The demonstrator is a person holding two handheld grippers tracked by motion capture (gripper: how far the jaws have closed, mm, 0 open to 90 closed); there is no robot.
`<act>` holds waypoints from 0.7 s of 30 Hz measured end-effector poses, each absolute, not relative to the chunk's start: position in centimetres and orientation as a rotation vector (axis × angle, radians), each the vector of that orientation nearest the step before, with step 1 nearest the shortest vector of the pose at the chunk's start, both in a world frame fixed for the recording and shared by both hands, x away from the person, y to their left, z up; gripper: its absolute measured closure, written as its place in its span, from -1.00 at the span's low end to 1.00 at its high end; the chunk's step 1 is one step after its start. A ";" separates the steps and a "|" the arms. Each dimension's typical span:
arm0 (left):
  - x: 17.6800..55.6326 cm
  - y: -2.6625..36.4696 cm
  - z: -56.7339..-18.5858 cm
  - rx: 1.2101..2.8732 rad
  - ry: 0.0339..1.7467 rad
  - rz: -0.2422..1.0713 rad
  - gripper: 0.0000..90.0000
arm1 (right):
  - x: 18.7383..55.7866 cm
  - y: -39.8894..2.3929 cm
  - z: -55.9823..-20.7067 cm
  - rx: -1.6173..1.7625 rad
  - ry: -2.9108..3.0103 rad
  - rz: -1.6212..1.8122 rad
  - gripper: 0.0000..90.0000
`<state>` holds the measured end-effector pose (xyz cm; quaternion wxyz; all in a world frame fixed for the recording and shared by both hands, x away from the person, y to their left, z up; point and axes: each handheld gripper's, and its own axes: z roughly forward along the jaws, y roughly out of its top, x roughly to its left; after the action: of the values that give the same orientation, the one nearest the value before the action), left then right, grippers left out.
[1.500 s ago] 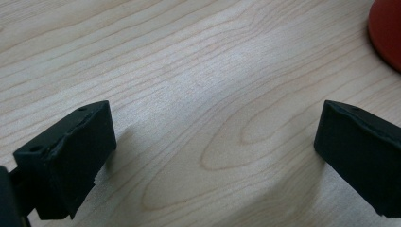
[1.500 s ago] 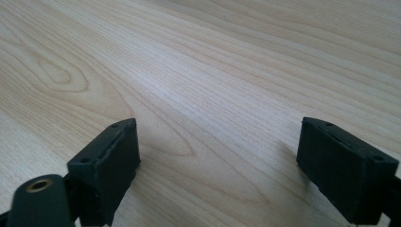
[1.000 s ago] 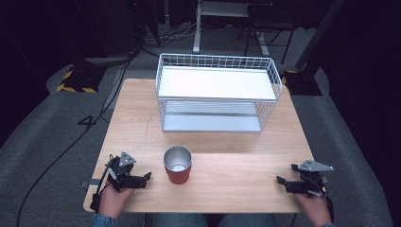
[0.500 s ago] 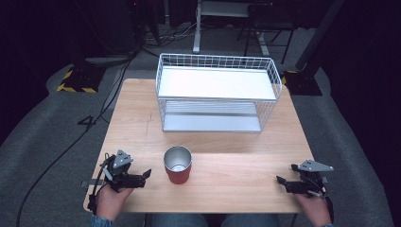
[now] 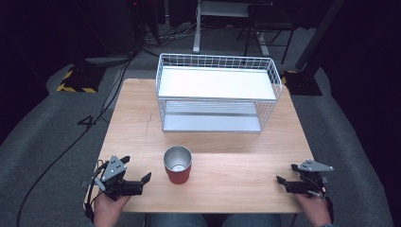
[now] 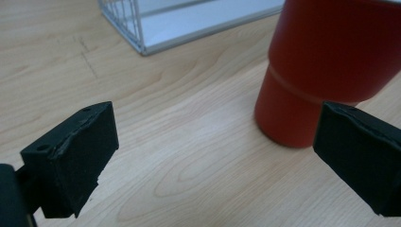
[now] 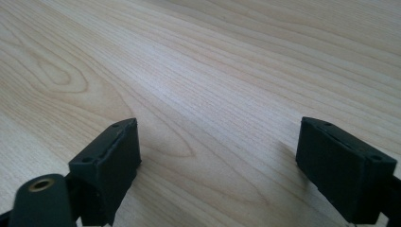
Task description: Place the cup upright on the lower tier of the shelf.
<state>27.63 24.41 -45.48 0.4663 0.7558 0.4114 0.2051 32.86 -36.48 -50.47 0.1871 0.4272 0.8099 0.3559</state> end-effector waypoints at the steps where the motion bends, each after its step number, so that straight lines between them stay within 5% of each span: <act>1: 27.3 24.3 -45.3 1.833 0.981 0.504 -0.97 | 32.9 -36.5 -50.5 1.202 2.280 1.002 -0.67; 21: 27.3 20.4 -44.9 1.772 0.798 0.438 -1.00 | 32.9 -36.5 -50.5 1.202 2.278 1.000 -0.67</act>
<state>27.34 20.38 -44.87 0.5435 0.7467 0.3361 0.1847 32.85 -36.47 -50.47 0.1884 0.4274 0.8097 0.3553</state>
